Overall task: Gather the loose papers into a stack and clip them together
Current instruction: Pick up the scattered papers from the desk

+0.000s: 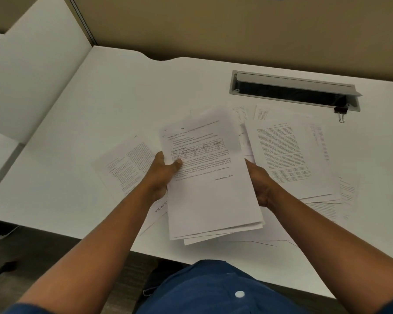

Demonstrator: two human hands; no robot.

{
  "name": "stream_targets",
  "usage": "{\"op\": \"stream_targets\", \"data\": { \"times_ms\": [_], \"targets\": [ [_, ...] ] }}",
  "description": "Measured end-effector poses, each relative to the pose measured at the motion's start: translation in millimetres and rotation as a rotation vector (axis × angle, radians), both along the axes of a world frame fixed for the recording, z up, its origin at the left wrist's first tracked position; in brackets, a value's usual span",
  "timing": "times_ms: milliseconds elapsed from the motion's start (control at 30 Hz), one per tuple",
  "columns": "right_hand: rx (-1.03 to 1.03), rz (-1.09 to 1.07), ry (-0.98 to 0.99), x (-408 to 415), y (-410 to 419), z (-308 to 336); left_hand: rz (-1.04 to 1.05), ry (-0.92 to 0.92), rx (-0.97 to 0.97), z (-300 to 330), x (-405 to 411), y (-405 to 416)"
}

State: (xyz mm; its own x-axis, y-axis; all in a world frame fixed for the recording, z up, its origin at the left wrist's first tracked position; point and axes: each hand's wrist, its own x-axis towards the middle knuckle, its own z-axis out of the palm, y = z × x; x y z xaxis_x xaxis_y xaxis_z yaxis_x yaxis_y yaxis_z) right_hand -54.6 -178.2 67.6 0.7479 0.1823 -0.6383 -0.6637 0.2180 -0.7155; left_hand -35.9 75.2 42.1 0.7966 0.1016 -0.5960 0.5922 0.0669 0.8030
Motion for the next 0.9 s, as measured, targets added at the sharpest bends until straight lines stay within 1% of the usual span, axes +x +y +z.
{"op": "stream_targets", "data": {
  "times_ms": [33,100,167,200,233,333,367,467,500,567,667,767,833,900],
  "targets": [
    [0.020,-0.023,0.028,-0.2,0.4,2.3,-0.012,-0.013,0.009,-0.4,-0.7,-0.6],
    [0.137,-0.025,0.071,1.9,-1.3,1.7,-0.011,-0.038,0.022,-1.9,-1.2,-1.7],
    [0.218,-0.012,0.080,3.8,-3.5,-3.1,-0.016,-0.050,0.047,-3.6,-1.0,-2.8],
    [0.205,0.015,0.070,4.5,-4.7,-7.1,-0.015,-0.056,0.056,-5.9,-0.4,-2.8],
    [0.137,0.042,0.054,6.0,-6.1,-12.4,-0.013,-0.058,0.063,-8.3,0.7,-2.1],
    [-0.174,0.099,-0.011,11.2,-10.4,-28.0,0.020,-0.050,0.077,-14.4,3.6,-1.0],
    [-0.249,0.111,-0.021,12.6,-12.5,-32.6,0.039,-0.041,0.112,-14.7,3.4,-2.2],
    [-0.413,0.116,-0.029,13.1,-20.1,-44.1,0.058,-0.003,0.365,-24.5,1.0,-3.5],
    [-0.447,0.106,-0.026,12.5,-22.7,-47.9,0.057,0.027,0.407,-27.7,-0.4,-2.6],
    [-0.500,0.083,-0.017,10.7,-27.3,-55.6,0.053,0.090,0.409,-33.6,-2.0,-1.5],
    [-0.509,0.059,0.005,7.1,-30.8,-65.1,0.072,0.102,0.400,-34.1,-2.9,-3.6],
    [-0.514,0.060,0.019,3.2,-29.2,-69.9,0.137,0.139,0.330,-34.2,-2.0,-6.4],
    [-0.521,0.055,0.027,2.5,-28.1,-71.2,0.121,0.161,0.293,-34.0,-2.5,-7.4],
    [-0.526,0.056,0.040,2.9,-28.3,-72.1,0.083,0.136,0.285,-33.4,-3.6,-8.5]
  ]
}}
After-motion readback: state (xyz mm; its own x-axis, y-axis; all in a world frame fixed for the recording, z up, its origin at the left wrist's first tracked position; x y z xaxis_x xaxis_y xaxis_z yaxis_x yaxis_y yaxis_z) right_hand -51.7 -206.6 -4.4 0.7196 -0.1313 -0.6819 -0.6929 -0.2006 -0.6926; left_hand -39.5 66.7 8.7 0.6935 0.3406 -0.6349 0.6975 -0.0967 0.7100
